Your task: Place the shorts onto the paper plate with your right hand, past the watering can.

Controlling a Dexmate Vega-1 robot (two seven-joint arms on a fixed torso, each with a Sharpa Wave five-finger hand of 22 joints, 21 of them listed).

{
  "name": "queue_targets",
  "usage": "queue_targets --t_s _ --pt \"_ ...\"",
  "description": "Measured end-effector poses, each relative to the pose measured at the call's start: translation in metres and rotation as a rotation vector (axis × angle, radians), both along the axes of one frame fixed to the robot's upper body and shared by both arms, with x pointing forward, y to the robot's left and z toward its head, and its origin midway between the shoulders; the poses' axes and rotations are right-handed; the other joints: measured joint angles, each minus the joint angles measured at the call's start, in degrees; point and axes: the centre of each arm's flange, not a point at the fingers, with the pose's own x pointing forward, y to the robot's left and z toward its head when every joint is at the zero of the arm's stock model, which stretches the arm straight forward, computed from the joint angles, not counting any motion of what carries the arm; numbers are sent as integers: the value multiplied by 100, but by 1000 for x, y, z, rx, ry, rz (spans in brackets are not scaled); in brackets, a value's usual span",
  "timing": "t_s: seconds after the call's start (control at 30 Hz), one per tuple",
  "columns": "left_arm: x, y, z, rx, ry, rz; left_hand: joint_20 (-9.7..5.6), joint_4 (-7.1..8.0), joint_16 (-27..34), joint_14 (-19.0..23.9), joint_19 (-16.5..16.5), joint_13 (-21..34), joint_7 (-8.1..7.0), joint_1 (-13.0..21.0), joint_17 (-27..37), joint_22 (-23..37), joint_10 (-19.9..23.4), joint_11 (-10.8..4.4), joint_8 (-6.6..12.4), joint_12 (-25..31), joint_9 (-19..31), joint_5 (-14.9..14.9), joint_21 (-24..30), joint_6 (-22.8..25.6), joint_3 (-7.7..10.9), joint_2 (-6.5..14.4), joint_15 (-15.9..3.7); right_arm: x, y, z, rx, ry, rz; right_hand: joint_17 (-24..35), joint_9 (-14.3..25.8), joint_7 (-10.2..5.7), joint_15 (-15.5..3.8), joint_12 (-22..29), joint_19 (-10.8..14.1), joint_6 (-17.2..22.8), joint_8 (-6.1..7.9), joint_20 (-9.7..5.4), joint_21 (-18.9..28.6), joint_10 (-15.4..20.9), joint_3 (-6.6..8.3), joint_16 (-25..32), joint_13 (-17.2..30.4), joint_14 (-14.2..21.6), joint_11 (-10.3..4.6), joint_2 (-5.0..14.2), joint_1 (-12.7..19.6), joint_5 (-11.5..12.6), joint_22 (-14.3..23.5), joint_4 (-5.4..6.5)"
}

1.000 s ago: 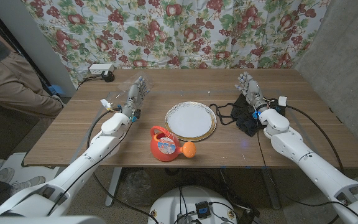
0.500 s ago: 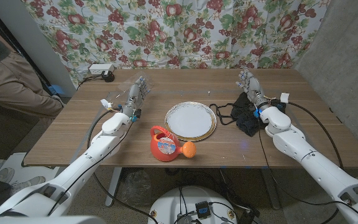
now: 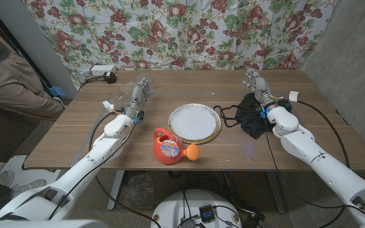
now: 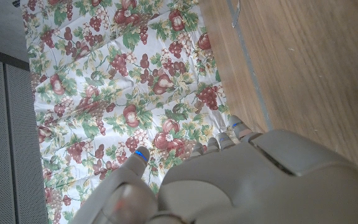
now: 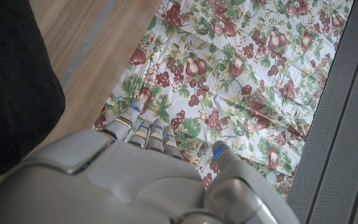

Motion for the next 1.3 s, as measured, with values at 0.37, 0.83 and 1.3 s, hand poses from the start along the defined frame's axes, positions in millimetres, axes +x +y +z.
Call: queue_targets --t_s 0.37,0.83,1.3 --pt "0 -1 0 2 -1 0 0 0 0 0 0 0 0 0 0 0 0 0 0 0 0 0 0 0 0 0 0 -8 -3 7 -57 -24 -61 0 0 -8 -32 0 0 8 0 0 0 24 23 0 -14 32 23 2 2 23 0 -23" --pt "0 -2 0 5 0 -2 0 0 0 0 0 0 0 0 -1 0 0 0 0 0 0 0 -8 0 0 0 0 -18 -4 16 -141 -55 -139 -27 0 -8 -31 0 -1 8 0 1 0 30 65 0 -14 31 30 23 68 19 0 -65" --pt "1 -1 1 9 0 -2 0 0 0 0 0 0 0 0 -1 0 0 0 0 0 -1 0 -33 0 0 0 0 -25 -6 24 -211 -69 -209 -27 -1 -8 -31 0 -1 8 0 1 0 30 102 0 -13 31 30 61 182 18 0 -102"
